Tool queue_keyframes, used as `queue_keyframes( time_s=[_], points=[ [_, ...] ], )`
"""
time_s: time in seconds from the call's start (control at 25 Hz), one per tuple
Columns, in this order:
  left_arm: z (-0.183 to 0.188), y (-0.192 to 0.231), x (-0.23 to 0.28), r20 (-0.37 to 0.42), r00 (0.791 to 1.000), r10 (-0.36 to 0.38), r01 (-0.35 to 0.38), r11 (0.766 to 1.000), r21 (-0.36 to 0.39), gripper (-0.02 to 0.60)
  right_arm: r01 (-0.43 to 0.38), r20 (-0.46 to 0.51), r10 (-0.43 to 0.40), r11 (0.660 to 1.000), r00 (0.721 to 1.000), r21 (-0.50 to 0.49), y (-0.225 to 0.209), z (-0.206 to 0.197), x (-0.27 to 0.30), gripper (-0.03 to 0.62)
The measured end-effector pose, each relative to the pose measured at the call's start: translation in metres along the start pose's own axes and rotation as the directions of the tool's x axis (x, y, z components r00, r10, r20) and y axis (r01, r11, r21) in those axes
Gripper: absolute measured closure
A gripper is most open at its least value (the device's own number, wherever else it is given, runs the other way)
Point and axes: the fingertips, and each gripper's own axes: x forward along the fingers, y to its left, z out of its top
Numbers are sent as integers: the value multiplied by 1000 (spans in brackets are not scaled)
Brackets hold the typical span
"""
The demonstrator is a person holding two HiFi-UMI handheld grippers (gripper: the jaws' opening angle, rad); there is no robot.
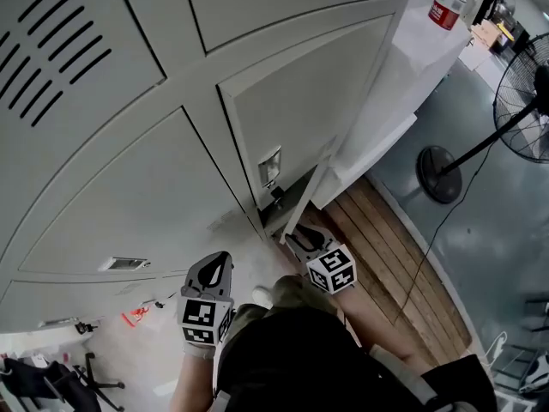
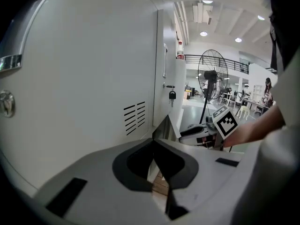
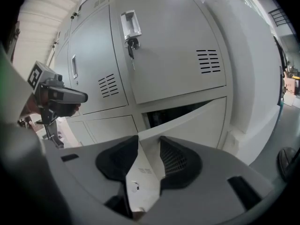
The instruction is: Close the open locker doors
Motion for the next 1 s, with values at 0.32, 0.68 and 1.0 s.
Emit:
queue_keyframes(
  time_s=[0.32,0.68,1.0],
  points=[
    [-2,10,-10,-25,997,67,-68,996,-54,574,-70,-29,69,996,997,-47,6,11,22,441],
    [-10,17,-18,-16,992,128,-129,988,-87,574,-131,-39,128,988,991,-86,14,19,40,441],
    [-21,20,-30,-36,982,185,-188,974,-123,574,-185,-59,179,976,982,-118,22,19,56,441]
  ],
)
